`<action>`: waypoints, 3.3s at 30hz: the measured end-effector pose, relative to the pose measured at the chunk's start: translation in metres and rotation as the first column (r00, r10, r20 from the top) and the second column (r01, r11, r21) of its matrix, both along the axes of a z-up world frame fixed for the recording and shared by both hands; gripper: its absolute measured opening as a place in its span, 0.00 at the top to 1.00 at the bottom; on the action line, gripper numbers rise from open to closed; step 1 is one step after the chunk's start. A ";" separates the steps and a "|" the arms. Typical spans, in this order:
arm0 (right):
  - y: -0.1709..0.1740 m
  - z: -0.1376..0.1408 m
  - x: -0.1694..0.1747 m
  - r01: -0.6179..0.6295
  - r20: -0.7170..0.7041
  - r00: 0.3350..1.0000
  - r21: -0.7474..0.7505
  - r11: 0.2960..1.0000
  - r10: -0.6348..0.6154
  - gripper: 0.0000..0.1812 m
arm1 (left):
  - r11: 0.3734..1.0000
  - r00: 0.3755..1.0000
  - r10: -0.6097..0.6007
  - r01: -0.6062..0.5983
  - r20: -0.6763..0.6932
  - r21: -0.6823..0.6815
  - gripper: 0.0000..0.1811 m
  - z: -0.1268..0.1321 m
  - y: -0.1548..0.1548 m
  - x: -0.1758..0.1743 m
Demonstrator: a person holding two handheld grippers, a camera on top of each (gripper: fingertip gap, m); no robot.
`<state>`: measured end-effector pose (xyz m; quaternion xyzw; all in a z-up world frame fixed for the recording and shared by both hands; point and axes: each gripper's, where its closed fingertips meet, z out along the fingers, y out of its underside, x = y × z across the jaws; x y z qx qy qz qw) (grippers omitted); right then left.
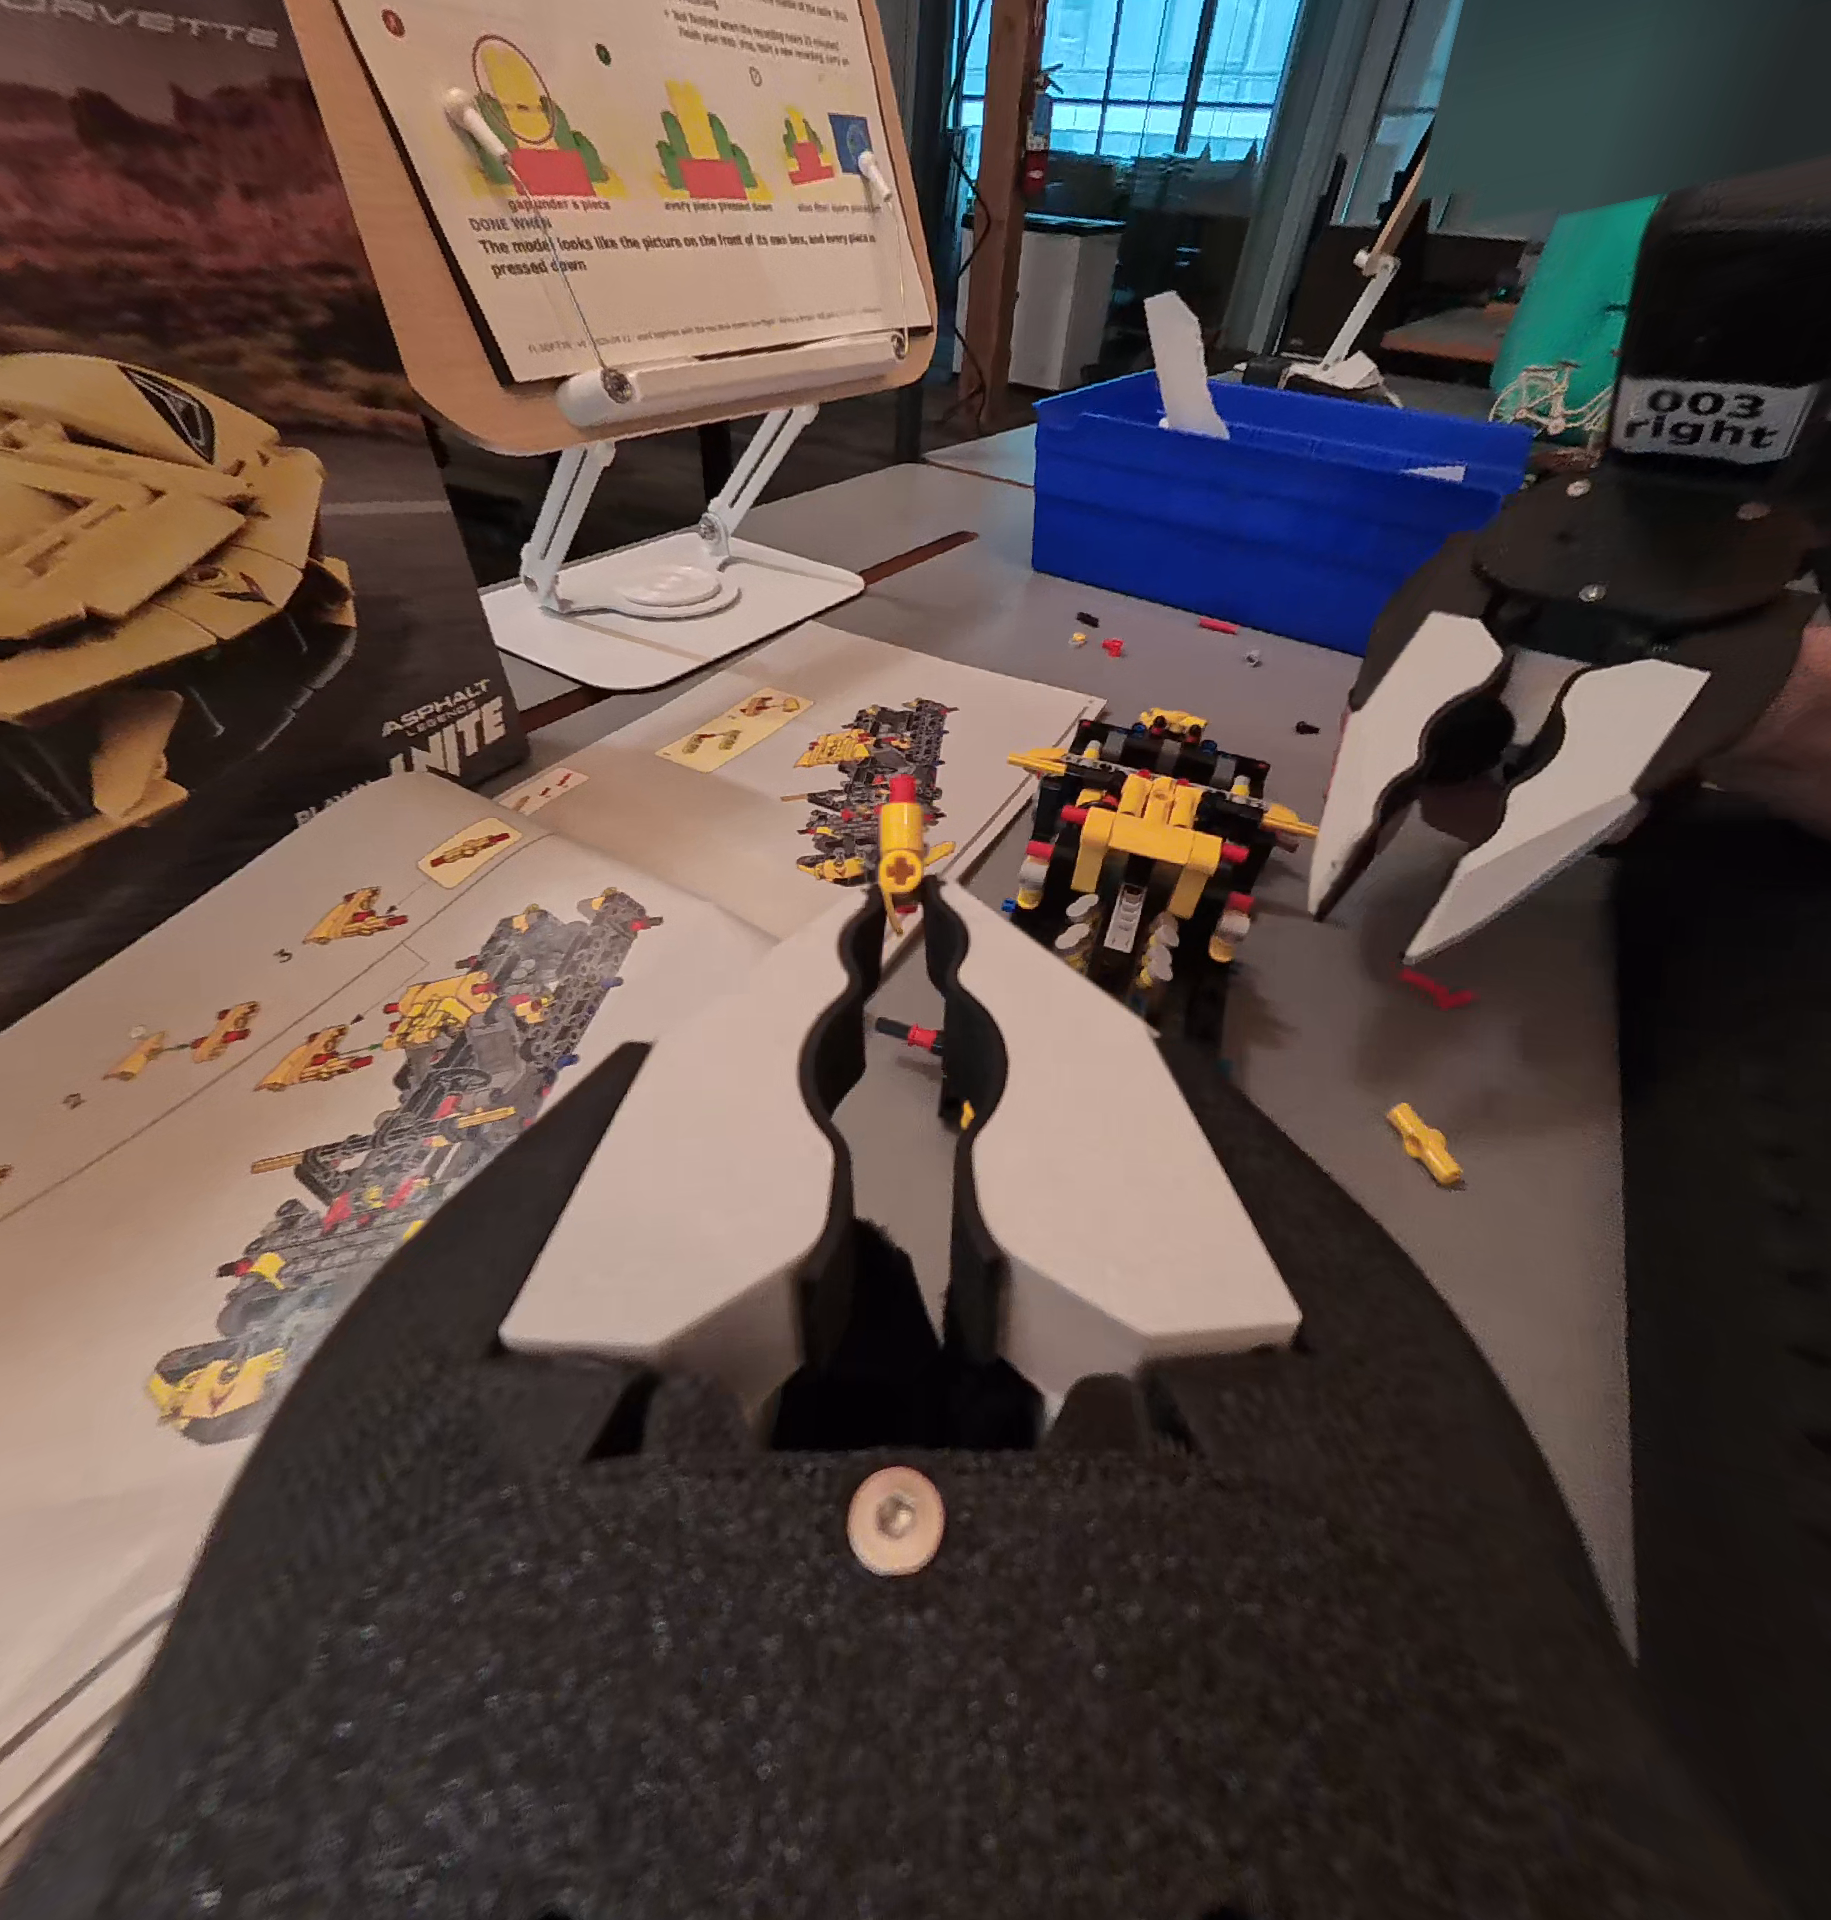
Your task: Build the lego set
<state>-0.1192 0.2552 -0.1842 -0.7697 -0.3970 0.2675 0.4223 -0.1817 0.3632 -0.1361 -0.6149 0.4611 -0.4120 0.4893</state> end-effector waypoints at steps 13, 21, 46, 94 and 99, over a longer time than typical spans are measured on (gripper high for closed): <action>0.014 0.039 0.023 0.058 -0.232 0.972 0.049 0.997 -0.045 0.94 | 0.977 0.993 0.086 -0.069 -0.077 0.203 0.96 -0.004 0.018 -0.006; 0.020 0.034 0.024 0.098 -0.231 0.969 0.015 0.995 -0.092 0.93 | 0.905 0.990 0.001 0.058 -0.138 0.420 0.96 -0.003 -0.012 0.007; -0.035 -0.020 -0.041 -0.231 0.464 0.884 0.314 0.921 0.064 0.97 | 0.823 0.811 -0.489 0.551 -0.322 0.137 0.86 -0.039 -0.116 0.004; -0.029 0.051 -0.009 0.080 -0.535 0.826 -0.202 0.976 -0.178 0.88 | 0.794 0.962 -0.156 0.258 -0.226 0.551 0.96 -0.002 -0.127 0.054; -0.034 0.052 -0.014 0.035 -0.566 0.808 -0.233 0.972 -0.164 0.89 | 0.754 0.955 -0.186 0.289 -0.230 0.590 0.96 -0.001 -0.139 0.055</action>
